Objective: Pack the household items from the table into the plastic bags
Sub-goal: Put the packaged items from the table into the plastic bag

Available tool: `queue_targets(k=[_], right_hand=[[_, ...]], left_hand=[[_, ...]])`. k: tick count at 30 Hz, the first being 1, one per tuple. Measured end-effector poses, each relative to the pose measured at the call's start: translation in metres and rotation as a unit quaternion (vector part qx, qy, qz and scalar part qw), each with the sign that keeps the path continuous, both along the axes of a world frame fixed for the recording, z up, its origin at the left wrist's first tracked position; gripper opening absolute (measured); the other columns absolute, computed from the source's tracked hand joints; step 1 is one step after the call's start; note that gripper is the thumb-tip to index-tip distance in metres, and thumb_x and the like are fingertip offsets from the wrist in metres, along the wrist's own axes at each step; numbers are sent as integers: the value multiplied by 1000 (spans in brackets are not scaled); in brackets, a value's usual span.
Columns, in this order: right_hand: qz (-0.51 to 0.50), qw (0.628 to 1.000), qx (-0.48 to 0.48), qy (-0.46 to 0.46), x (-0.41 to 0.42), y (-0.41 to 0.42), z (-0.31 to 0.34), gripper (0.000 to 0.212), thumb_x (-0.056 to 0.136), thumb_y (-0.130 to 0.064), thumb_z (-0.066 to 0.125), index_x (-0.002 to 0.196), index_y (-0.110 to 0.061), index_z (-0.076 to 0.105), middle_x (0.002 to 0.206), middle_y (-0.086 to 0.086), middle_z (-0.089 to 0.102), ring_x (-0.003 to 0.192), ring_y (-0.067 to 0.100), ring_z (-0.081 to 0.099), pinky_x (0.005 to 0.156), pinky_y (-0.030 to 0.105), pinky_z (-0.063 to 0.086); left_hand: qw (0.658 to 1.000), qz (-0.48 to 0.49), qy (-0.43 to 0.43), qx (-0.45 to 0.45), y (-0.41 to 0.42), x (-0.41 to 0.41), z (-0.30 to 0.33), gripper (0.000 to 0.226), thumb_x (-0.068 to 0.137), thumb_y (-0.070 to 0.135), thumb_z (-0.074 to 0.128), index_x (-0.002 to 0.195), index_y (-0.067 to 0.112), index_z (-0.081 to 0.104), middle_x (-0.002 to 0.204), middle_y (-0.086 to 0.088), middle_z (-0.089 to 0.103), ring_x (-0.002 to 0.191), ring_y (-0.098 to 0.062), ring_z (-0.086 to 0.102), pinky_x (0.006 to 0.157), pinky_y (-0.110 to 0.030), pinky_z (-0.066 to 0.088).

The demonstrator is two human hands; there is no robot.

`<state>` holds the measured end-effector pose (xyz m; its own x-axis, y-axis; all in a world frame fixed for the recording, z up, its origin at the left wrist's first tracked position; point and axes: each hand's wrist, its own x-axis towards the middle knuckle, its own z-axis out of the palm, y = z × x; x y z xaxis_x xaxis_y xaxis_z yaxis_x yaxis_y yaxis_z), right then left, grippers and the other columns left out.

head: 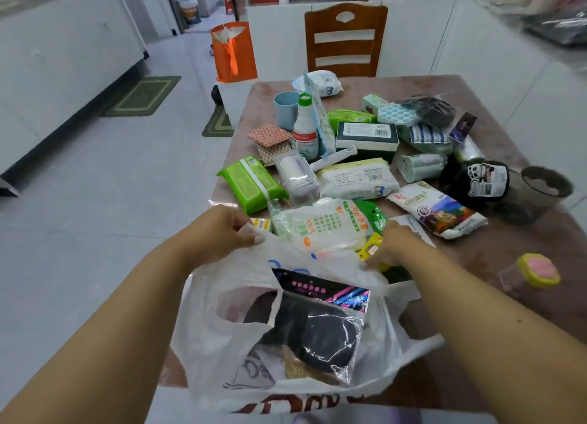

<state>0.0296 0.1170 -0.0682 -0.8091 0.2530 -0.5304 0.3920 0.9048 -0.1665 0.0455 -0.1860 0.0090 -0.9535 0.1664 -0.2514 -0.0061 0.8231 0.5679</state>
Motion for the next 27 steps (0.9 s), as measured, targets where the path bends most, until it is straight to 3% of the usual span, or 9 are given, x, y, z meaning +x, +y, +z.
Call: queue_targets(k=[5, 8, 10, 13, 15, 17, 20, 23, 27], right_hand=[[-53, 996, -71, 12, 3, 4, 3, 80, 65, -47, 82, 126, -9, 48, 124, 12, 58, 108, 27, 55, 89, 34, 48], [-119, 969, -109, 188, 8, 5, 29, 71, 69, -49, 79, 122, -9, 54, 120, 13, 63, 109, 32, 59, 87, 37, 48], [-121, 921, -194, 315, 18, 0, 66, 54, 72, -50, 75, 108, -13, 61, 101, 8, 69, 94, 28, 65, 79, 40, 54], [7, 912, -338, 233, 48, -27, 117, 30, 76, -45, 74, 87, -18, 64, 75, 0, 69, 65, 16, 64, 61, 33, 55], [152, 947, -275, 71, 70, -56, 115, 26, 78, -45, 72, 82, -20, 64, 73, -3, 67, 60, 13, 62, 57, 28, 53], [222, 958, -184, -5, 83, -79, 89, 32, 80, -43, 71, 99, -18, 66, 89, 0, 70, 75, 17, 68, 68, 32, 56], [151, 965, -168, 131, 77, -89, 73, 28, 86, -30, 68, 110, -18, 61, 102, -1, 67, 90, 18, 63, 82, 33, 53], [103, 938, -209, 258, 53, -88, 86, 6, 89, -26, 63, 88, -22, 60, 84, -5, 63, 76, 14, 58, 67, 31, 48], [141, 943, -189, 236, 2, -106, 73, 9, 92, -28, 58, 90, -21, 62, 87, -2, 64, 80, 19, 58, 65, 28, 42]], left_hand=[[996, 18, -8, 85, -7, 6, -4, 43, 85, 33, 69, 81, -9, 62, 67, -7, 48, 59, -14, 41, 57, -26, 35], [992, 41, -17, 120, -10, 10, -7, 46, 89, 37, 62, 78, -8, 62, 64, -8, 43, 55, -15, 36, 50, -24, 31], [989, 59, -15, 133, -12, 10, -10, 48, 88, 41, 61, 81, -7, 65, 65, -9, 44, 55, -16, 35, 45, -22, 30], [988, 69, -14, 138, -14, 12, -11, 54, 89, 42, 59, 85, -12, 61, 66, -8, 42, 53, -17, 33, 39, -18, 28], [987, 70, -19, 142, -16, 12, -13, 54, 88, 43, 59, 84, -10, 61, 65, -8, 43, 54, -18, 33, 41, -20, 29], [986, 72, -25, 147, -17, 13, -12, 51, 88, 44, 59, 81, -7, 64, 64, -9, 44, 56, -19, 35, 46, -22, 30], [984, 76, -24, 157, -22, 13, -12, 45, 88, 41, 61, 66, 2, 62, 57, -5, 42, 53, -16, 35, 50, -24, 31], [983, 78, -15, 165, -25, 12, -15, 42, 90, 37, 60, 58, 11, 52, 46, 7, 33, 43, -8, 26, 41, -20, 24], [984, 74, -11, 164, -29, 11, -17, 44, 92, 32, 59, 59, 8, 42, 44, 12, 29, 39, -4, 23, 38, -16, 21]])
